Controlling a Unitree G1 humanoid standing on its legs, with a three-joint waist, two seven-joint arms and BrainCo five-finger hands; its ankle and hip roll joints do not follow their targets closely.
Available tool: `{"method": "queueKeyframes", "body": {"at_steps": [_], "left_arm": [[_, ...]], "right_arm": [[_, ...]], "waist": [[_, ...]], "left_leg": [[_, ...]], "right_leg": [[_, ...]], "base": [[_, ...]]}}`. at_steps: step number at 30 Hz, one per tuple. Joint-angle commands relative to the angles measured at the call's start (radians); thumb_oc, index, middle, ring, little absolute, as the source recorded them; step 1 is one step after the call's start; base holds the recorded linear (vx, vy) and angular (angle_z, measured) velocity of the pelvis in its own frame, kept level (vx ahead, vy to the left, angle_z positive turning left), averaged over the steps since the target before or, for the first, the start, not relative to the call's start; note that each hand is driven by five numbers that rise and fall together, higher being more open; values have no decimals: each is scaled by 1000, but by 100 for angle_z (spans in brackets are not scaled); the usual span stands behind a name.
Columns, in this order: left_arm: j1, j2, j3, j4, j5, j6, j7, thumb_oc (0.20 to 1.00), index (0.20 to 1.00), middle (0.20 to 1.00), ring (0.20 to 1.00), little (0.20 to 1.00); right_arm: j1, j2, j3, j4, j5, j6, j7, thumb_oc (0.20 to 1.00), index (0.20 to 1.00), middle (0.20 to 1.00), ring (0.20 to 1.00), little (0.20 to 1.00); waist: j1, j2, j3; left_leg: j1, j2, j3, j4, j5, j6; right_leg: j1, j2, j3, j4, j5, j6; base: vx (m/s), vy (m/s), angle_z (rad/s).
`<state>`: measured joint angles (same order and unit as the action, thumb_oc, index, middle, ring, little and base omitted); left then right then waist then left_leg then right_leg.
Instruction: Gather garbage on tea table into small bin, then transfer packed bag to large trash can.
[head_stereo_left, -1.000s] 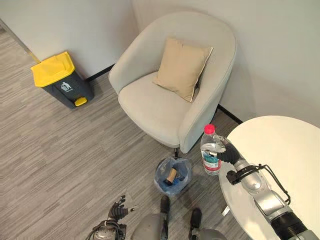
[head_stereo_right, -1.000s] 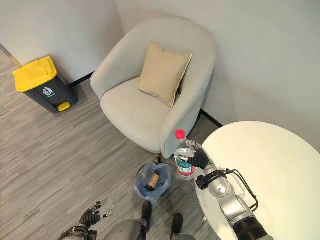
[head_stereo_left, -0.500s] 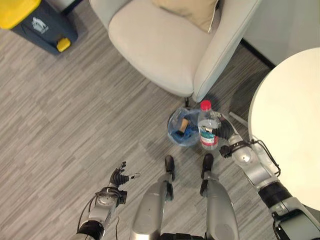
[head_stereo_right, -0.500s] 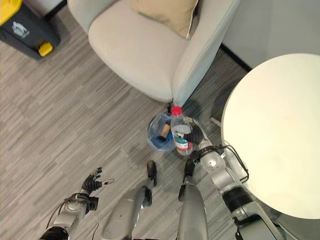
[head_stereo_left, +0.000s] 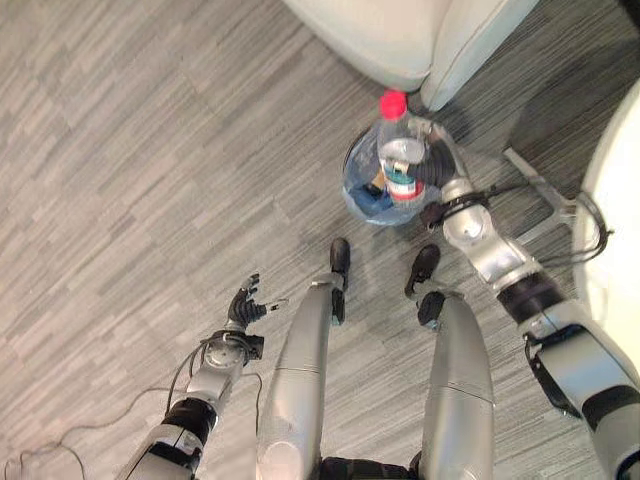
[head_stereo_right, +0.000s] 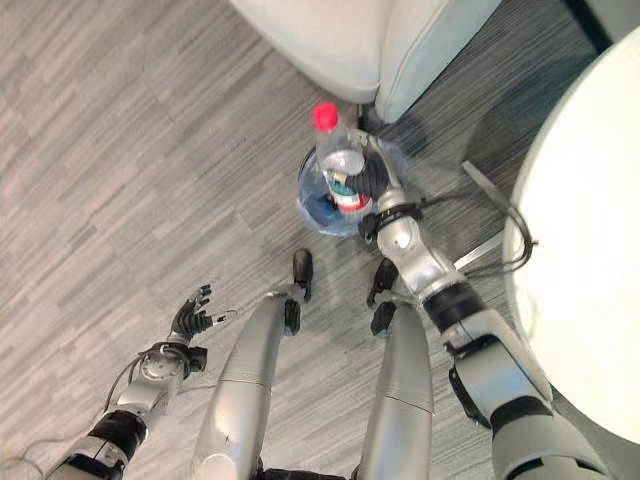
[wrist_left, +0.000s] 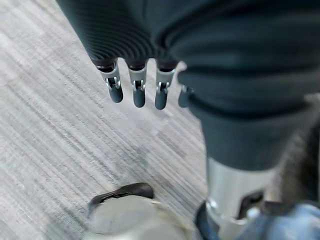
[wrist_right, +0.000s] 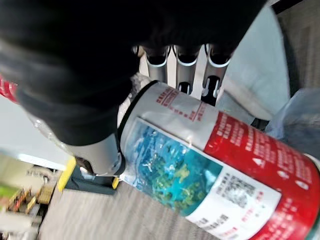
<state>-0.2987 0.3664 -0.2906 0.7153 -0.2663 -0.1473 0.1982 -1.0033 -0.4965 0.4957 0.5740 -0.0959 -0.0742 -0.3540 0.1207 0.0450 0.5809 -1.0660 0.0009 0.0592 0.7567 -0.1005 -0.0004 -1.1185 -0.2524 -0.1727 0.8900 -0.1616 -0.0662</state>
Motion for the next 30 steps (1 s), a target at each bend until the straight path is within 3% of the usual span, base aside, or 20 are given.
{"method": "queueKeyframes", "body": {"at_steps": [1, 10, 11, 12, 16, 22, 25, 30], "left_arm": [[75, 15, -46, -23, -50, -24, 21, 1000, 1000, 1000, 1000, 1000], [64, 23, -86, -27, -53, -33, 24, 1000, 1000, 1000, 1000, 1000], [59, 23, -91, -25, -53, -34, 25, 1000, 1000, 1000, 1000, 1000], [58, 25, -92, -28, -51, -34, 26, 1000, 1000, 1000, 1000, 1000], [54, 20, -84, -35, -48, -29, 24, 1000, 1000, 1000, 1000, 1000], [69, -4, -57, -34, -20, -27, 26, 1000, 1000, 1000, 1000, 1000], [59, 11, -56, -27, 0, -35, 29, 1000, 1000, 1000, 1000, 1000], [35, 33, -67, -19, -12, -45, 41, 1000, 1000, 1000, 1000, 1000]], "right_arm": [[47, 16, 3, -29, 30, -31, -52, 200, 200, 200, 200, 200], [-39, 8, 27, 176, 47, -7, -79, 200, 200, 200, 200, 200], [-39, 13, 39, 214, 55, -3, -71, 724, 724, 724, 724, 724], [-35, 12, 43, 221, 57, -2, -68, 1000, 1000, 1000, 1000, 1000], [14, 2, 56, 194, 36, 0, -50, 1000, 1000, 1000, 1000, 1000], [73, -34, 143, 94, -188, 12, -36, 1000, 1000, 1000, 1000, 1000], [55, -21, 253, 171, -330, 38, -2, 1000, 1000, 1000, 1000, 1000], [5, 21, 322, 317, -369, 71, 6, 1000, 1000, 1000, 1000, 1000]], "waist": [[6, 17, -115], [38, 25, -153], [40, 24, -160], [40, 24, -164], [28, 14, -175], [6, -8, -184], [4, -13, -186], [10, -6, -173]], "left_leg": [[-15, -40, -41, -52, -39, 4], [-116, -76, -69, -43, -33, 8], [-128, -80, -70, -47, -31, 7], [-131, -81, -72, -50, -29, 7], [-143, -83, -74, -63, -23, 6], [-119, -70, -76, -95, -23, 6], [-102, -61, -81, -121, -17, -3], [-123, -72, -81, -126, -5, -4]], "right_leg": [[47, -13, 38, -55, -110, 98], [-48, -48, 41, -8, -137, 87], [-58, -49, 40, -7, -138, 87], [-61, -48, 40, -7, -138, 87], [-78, -45, 42, -10, -131, 91], [-58, -25, 39, -44, -111, 103], [-38, -20, 30, -76, -102, 114], [-61, -29, 30, -67, -100, 118]], "base": [[34, -34, 13], [36, -17, 17], [32, -1, 9], [41, -4, 11], [21, -1, 5], [-2, -5, 0], [-25, -33, -9], [-5, -5, 2]]}}
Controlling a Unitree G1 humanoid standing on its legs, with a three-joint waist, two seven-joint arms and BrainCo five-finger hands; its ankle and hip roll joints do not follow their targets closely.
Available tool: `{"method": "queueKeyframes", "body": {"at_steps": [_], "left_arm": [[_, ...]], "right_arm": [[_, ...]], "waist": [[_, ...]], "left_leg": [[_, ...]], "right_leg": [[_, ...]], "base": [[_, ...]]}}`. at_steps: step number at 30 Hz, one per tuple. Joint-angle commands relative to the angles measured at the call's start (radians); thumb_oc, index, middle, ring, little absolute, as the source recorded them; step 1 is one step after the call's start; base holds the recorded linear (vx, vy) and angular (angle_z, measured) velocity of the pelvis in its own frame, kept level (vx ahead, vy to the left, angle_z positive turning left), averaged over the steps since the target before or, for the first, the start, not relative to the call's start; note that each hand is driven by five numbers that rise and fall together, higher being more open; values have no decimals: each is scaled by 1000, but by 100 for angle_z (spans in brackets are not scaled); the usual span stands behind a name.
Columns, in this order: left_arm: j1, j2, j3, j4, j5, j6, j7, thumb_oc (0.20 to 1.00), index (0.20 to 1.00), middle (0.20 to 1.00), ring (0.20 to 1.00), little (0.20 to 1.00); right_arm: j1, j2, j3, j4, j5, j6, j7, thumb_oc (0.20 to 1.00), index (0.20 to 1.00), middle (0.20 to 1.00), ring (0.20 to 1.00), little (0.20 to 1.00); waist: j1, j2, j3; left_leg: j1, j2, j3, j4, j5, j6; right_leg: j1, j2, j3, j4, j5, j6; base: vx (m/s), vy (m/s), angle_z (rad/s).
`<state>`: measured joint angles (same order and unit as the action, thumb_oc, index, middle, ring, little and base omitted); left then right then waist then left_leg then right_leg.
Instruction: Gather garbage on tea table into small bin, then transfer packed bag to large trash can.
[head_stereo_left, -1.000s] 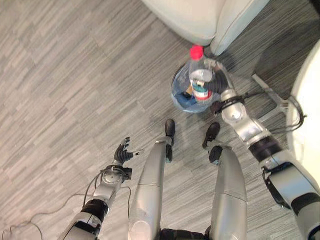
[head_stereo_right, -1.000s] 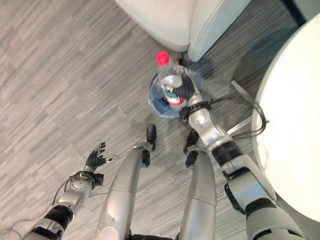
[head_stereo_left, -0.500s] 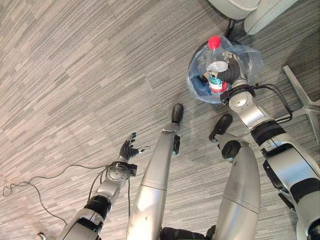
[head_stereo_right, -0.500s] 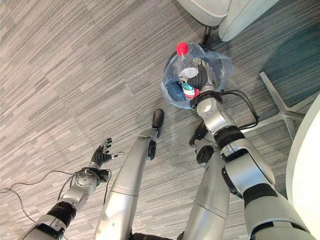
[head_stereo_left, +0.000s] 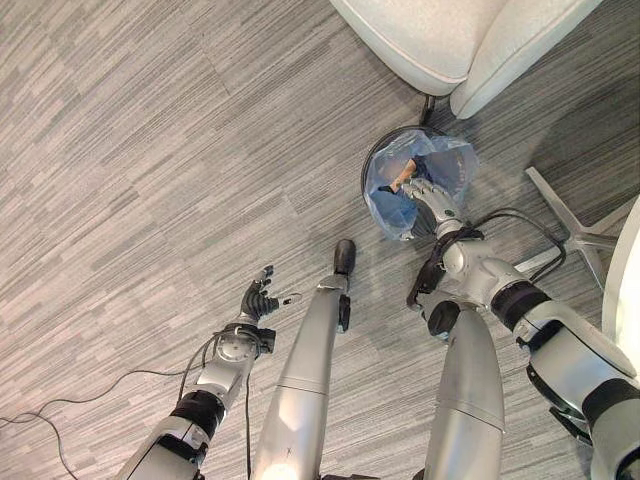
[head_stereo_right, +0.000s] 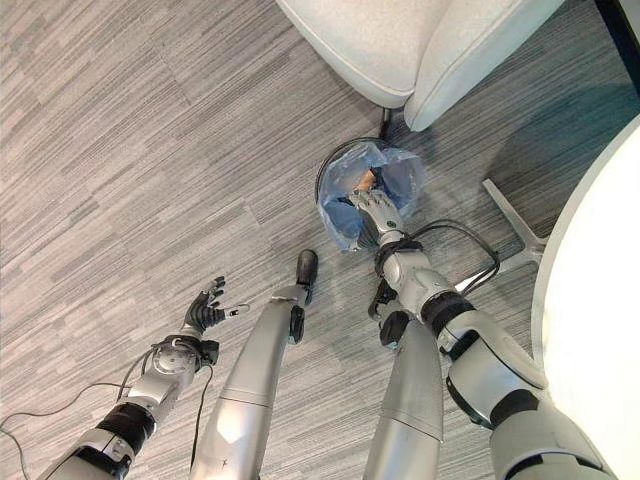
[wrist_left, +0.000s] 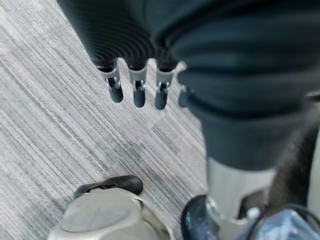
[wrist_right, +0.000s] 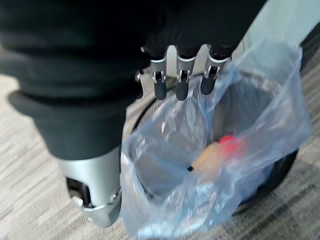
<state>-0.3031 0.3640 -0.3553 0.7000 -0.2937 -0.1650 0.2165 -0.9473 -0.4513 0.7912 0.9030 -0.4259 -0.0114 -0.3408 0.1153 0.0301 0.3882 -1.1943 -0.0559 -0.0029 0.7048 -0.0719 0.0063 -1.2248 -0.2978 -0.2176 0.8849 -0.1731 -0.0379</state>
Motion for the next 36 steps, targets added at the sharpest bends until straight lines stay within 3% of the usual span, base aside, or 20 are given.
{"method": "queueKeyframes", "body": {"at_steps": [1, 8, 9, 10, 18, 24, 31, 34, 36], "left_arm": [[26, 42, -11, 2, 12, -31, 27, 1000, 1000, 1000, 1000, 1000], [-8, 42, -25, 25, 17, -30, 42, 1000, 1000, 1000, 1000, 1000], [-10, 40, -26, 25, 17, -30, 43, 1000, 1000, 1000, 1000, 1000], [-10, 38, -27, 22, 17, -29, 42, 1000, 1000, 1000, 1000, 1000], [2, 32, -17, -6, 5, -25, 32, 1000, 1000, 1000, 1000, 1000], [26, 23, 19, -10, 16, -6, 22, 1000, 1000, 1000, 1000, 1000], [113, 12, 82, -14, 29, 19, 1, 1000, 1000, 1000, 1000, 1000], [187, 2, 117, -20, 35, 29, -17, 1000, 1000, 1000, 1000, 1000], [268, 7, 153, -39, 61, 40, -40, 1000, 1000, 1000, 1000, 1000]], "right_arm": [[-57, -1, 62, 72, -73, 29, -1, 1000, 1000, 1000, 1000, 1000], [-23, 83, 81, 190, -101, 55, 13, 1000, 1000, 1000, 1000, 1000], [-20, 87, 75, 191, -92, 55, 13, 545, 545, 545, 545, 545], [-17, 92, 70, 189, -83, 53, 14, 200, 200, 200, 200, 200], [-7, 59, 3, 88, 12, 32, -2, 200, 200, 200, 200, 200], [84, 32, -125, -136, 111, -2, -20, 200, 200, 200, 200, 200], [347, 83, -312, -425, 332, -75, 36, 200, 200, 200, 200, 200], [481, 101, -365, -574, 408, -112, 98, 200, 200, 200, 200, 200], [573, 88, -397, -701, 450, -136, 166, 200, 200, 200, 200, 200]], "waist": [[21, 17, 29], [29, 26, 43], [28, 26, 43], [28, 26, 42], [25, 24, 38], [12, 10, 28], [-19, -22, 14], [-42, -44, -17], [-59, -65, -84]], "left_leg": [[-11, -23, -20, -72, -28, -13], [-43, -39, -21, -61, -14, -16], [-45, -39, -21, -59, -14, -16], [-47, -39, -21, -57, -13, -16], [-9, -25, -18, -83, -7, -16], [149, -3, -27, -191, 11, -24], [526, 18, -26, -406, 38, -36], [722, 29, -15, -524, 78, -39], [881, 45, 5, -615, 81, -40]], "right_leg": [[28, 11, 78, -49, -92, 87], [-1, 6, 82, -23, -99, 79], [-4, 7, 83, -21, -98, 78], [-5, 7, 83, -20, -97, 78], [25, 26, 78, -43, -78, 84], [182, 48, 50, -161, -45, 101], [555, 80, -9, -405, 25, 126], [763, 103, -39, -566, 91, 133], [926, 123, -38, -678, 115, 152]], "base": [[-1, -16, 8], [-10, -29, 9], [-14, -14, 8], [-21, -10, 5], [-28, -7, -1], [-62, -35, -5], [10, -9, -6], [74, 35, -26], [224, 44, -26]]}}
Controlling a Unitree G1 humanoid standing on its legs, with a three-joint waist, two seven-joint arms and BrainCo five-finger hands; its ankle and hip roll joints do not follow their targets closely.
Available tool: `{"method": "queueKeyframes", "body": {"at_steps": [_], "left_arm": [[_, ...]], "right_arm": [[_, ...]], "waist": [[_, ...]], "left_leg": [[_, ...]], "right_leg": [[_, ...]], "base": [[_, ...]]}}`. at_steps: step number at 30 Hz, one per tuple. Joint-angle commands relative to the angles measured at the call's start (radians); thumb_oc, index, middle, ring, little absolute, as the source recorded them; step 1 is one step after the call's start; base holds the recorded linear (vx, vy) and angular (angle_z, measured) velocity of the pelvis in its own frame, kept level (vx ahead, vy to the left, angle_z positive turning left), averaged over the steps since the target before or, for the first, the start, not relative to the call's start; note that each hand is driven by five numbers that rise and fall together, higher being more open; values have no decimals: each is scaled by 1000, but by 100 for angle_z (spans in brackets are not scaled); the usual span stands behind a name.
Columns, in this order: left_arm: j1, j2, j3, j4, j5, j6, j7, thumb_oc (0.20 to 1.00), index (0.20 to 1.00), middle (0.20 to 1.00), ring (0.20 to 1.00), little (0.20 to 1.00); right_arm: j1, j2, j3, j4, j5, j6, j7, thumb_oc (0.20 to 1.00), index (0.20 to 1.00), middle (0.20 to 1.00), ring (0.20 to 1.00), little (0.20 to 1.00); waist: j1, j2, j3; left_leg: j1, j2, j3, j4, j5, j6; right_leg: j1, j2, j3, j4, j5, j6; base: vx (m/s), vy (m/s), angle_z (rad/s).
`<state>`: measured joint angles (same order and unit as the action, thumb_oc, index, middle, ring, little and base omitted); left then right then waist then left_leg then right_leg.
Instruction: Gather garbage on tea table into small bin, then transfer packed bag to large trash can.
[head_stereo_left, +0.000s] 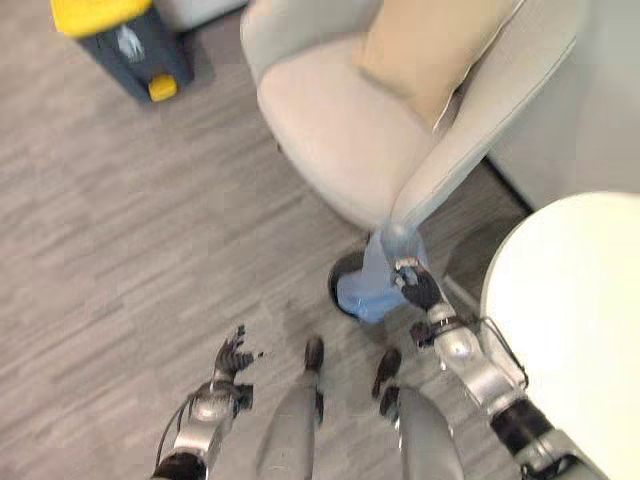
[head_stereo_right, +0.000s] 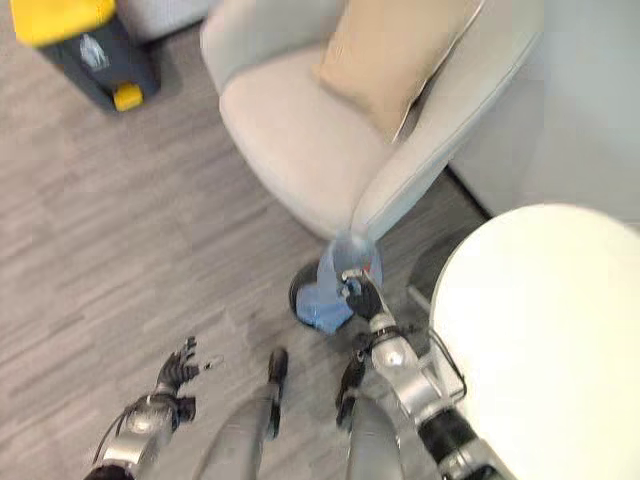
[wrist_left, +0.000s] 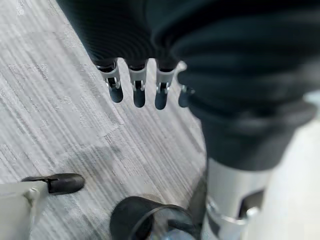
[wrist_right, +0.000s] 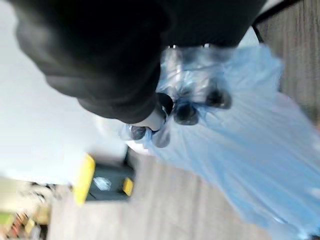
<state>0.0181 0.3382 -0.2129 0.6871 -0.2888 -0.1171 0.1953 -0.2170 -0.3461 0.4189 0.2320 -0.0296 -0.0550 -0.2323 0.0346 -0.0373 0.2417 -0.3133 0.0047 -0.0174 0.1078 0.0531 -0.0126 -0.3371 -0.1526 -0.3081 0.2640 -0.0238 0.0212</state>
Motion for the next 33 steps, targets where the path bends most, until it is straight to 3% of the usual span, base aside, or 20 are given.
{"method": "queueKeyframes", "body": {"at_steps": [1, 6, 10, 13, 15, 16, 18, 21, 23, 26, 28, 29, 30, 33], "left_arm": [[-36, 34, 18, -30, 63, -7, -22, 1000, 1000, 1000, 1000, 1000], [74, 35, 68, -84, 86, 1, -59, 1000, 1000, 1000, 1000, 1000], [102, 34, 78, -95, 97, 3, -72, 1000, 1000, 1000, 1000, 1000], [94, 40, 77, -95, 102, 3, -74, 1000, 1000, 1000, 1000, 1000], [90, 42, 79, -99, 98, 1, -75, 1000, 1000, 1000, 1000, 1000], [76, 52, 80, -120, 103, -3, -70, 1000, 1000, 1000, 1000, 1000], [63, 58, 80, -127, 108, -4, -68, 1000, 1000, 1000, 1000, 1000], [62, 67, 77, -161, 106, -6, -62, 1000, 1000, 1000, 1000, 1000], [64, 66, 78, -167, 100, -6, -61, 1000, 1000, 1000, 1000, 1000], [68, 65, 63, -243, 80, -12, -72, 1000, 1000, 1000, 1000, 1000], [56, 67, 46, -264, 90, -13, -86, 1000, 1000, 1000, 1000, 1000], [41, 68, 33, -273, 95, -16, -87, 1000, 1000, 1000, 1000, 1000], [27, 70, 19, -303, 104, -22, -99, 1000, 1000, 1000, 1000, 1000], [25, 83, 11, -355, 123, -33, -112, 1000, 1000, 1000, 1000, 1000]], "right_arm": [[-144, -20, -30, -51, 62, -94, 72, 200, 200, 200, 200, 200], [-61, -42, -54, -157, 91, -98, 156, 200, 200, 200, 200, 200], [-54, -39, -55, -178, 87, -94, 177, 200, 200, 200, 200, 200], [-55, -36, -55, -185, 75, -97, 185, 200, 200, 200, 200, 200], [-55, -38, -57, -189, 73, -96, 185, 200, 200, 200, 200, 200], [-51, -50, -71, -199, 66, -106, 175, 200, 200, 200, 200, 200], [-42, -56, -89, -218, 60, -113, 165, 200, 200, 200, 200, 200], [-36, -55, -105, -228, 62, -111, 158, 200, 200, 200, 200, 200], [-40, -52, -103, -228, 72, -109, 159, 200, 200, 200, 200, 200], [-52, -78, -111, -240, 101, -115, 149, 200, 200, 200, 200, 200], [-62, -97, -120, -236, 110, -115, 142, 200, 200, 200, 200, 200], [-71, -103, -120, -231, 121, -116, 138, 200, 200, 200, 200, 200], [-85, -116, -118, -227, 126, -113, 138, 200, 200, 200, 200, 200], [-103, -125, -107, -229, 134, -115, 145, 200, 200, 200, 200, 200]], "waist": [[19, -1, 46], [18, -14, -53], [27, -12, -69], [23, -10, -53], [23, -8, -49], [19, 1, -43], [22, 5, -52], [39, -10, -66], [43, -14, -72], [54, 1, -63], [48, 14, -53], [44, 17, -42], [32, 8, -37], [19, -13, -41]], "left_leg": [[28, -15, 24, -37, -40, -21], [195, -22, 60, -120, -62, -10], [253, -25, 79, -152, -72, -1], [265, -19, 80, -154, -60, 9], [256, -15, 78, -149, -57, 12], [218, -5, 68, -130, -36, 15], [181, 0, 50, -124, -14, 13], [147, -7, 22, -125, 10, 3], [135, -7, 17, -122, 21, -5], [68, 16, 0, -132, 100, -68], [48, 24, -3, -146, 123, -86], [31, 24, 6, -137, 121, -89], [42, 25, 35, -111, 85, -72], [54, 14, 31, -6, 7, -49]], "right_leg": [[69, -17, 51, -86, -24, 97], [217, 5, 80, -200, 3, 123], [239, 3, 100, -199, 15, 140], [216, 26, 189, -133, 8, 147], [203, 36, 216, -110, 2, 145], [189, 76, 282, -30, -45, 127], [203, 107, 315, 37, -91, 111], [259, 127, 334, -12, -124, 84], [276, 129, 326, -52, -132, 75], [302, 174, 299, -166, -140, 42], [304, 181, 267, -183, -135, 36], [297, 178, 254, -180, -130, 34], [288, 161, 229, -181, -121, 35], [273, 133, 205, -193, -92, 34]], "base": [[198, 74, -18], [140, 96, -23], [47, 89, -41], [-84, 19, -22], [-165, -20, -10], [-211, -58, 1], [-215, -113, 44], [-109, -186, 59], [-84, -180, 19], [-185, -239, 28], [-187, -145, 69], [-261, -106, 79], [-256, -67, 71], [-151, -45, 65]]}}
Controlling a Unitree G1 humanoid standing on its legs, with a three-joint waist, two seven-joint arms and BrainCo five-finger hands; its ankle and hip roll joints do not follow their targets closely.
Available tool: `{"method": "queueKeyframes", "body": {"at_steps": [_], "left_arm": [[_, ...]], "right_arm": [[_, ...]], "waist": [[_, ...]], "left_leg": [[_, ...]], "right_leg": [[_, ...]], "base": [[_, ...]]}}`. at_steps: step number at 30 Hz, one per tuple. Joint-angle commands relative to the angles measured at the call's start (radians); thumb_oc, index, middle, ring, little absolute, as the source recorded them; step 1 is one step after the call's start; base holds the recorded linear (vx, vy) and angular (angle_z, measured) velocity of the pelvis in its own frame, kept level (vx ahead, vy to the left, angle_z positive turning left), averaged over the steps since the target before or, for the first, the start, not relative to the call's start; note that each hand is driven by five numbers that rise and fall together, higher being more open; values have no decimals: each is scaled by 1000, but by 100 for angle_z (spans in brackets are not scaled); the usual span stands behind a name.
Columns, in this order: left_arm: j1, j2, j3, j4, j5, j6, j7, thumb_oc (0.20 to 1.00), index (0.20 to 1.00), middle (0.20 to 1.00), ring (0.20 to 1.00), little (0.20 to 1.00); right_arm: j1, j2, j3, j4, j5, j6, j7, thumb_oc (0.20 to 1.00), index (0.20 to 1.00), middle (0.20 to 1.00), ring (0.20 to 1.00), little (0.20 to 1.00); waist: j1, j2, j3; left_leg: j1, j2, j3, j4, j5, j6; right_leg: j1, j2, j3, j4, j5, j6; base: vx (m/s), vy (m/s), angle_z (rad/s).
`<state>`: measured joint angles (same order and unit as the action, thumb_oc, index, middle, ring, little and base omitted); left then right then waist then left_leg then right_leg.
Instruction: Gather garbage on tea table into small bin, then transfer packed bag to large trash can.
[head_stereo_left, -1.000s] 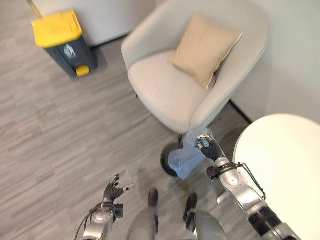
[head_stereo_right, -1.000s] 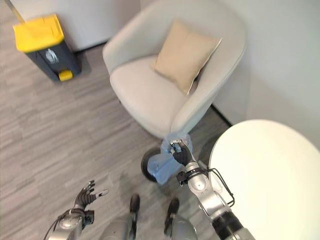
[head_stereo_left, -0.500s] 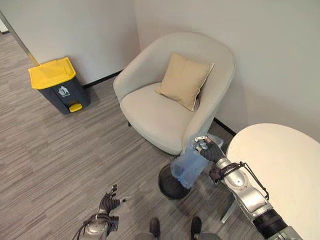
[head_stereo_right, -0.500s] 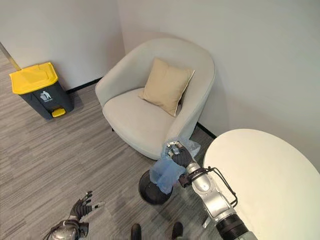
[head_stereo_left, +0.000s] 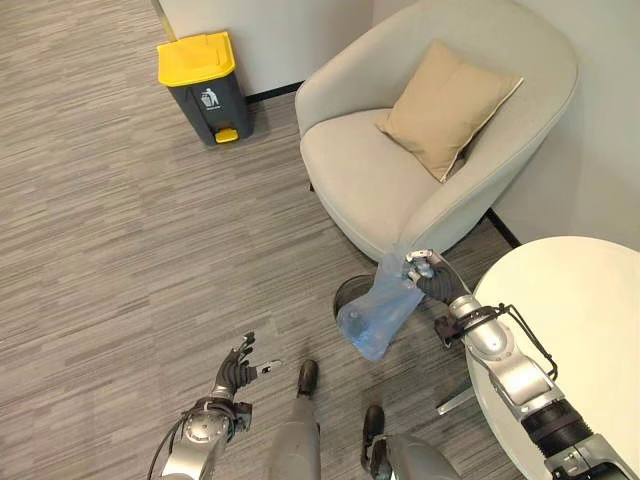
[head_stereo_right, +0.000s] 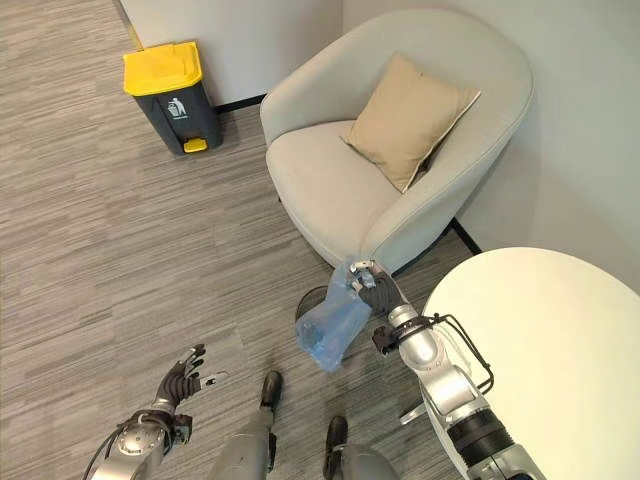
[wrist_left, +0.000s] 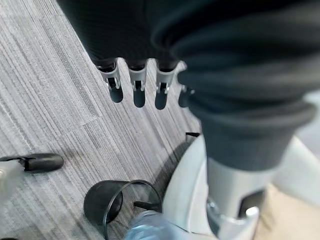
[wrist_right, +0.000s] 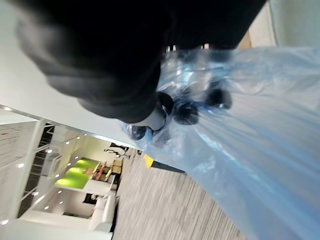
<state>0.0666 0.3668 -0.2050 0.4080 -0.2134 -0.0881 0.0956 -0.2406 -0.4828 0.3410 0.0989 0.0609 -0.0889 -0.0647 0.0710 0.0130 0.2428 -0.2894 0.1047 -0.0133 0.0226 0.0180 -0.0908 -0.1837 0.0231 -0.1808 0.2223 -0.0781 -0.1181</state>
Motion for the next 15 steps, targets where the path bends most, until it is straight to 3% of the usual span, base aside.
{"method": "queueKeyframes", "body": {"at_steps": [1, 4, 9, 15], "left_arm": [[-24, 58, 0, -90, 51, -64, -15, 1000, 1000, 1000, 1000, 1000], [-33, 71, -10, -138, 67, -72, -23, 1000, 1000, 1000, 1000, 1000], [-52, 88, -45, -206, 104, -83, -42, 1000, 1000, 1000, 1000, 1000], [-107, 89, -124, -292, 120, -97, -72, 1000, 1000, 1000, 1000, 1000]], "right_arm": [[-81, 8, -25, -101, 45, -83, -18, 200, 200, 200, 200, 200], [-77, -3, -26, -117, 44, -84, -3, 200, 200, 200, 200, 200], [-69, -6, -31, -158, 66, -96, 17, 200, 200, 200, 200, 200], [-86, 8, -2, -211, 95, -103, 43, 200, 200, 200, 200, 200]], "waist": [[-21, -70, -45], [-41, -78, -59], [-57, -65, -98], [-74, -73, -143]], "left_leg": [[41, -89, 23, 105, 13, 32], [97, -76, 34, 126, -37, 32], [177, -58, 62, 2, -15, 21], [264, -62, 79, -110, -1, 16]], "right_leg": [[114, -50, 69, -153, -33, 174], [105, -65, 40, -165, -26, 173], [131, -59, -4, -195, -21, 181], [170, -55, 8, -226, -5, 199]], "base": [[-93, -41, 40], [-34, -8, 25], [57, 22, 45], [55, 68, 8]]}}
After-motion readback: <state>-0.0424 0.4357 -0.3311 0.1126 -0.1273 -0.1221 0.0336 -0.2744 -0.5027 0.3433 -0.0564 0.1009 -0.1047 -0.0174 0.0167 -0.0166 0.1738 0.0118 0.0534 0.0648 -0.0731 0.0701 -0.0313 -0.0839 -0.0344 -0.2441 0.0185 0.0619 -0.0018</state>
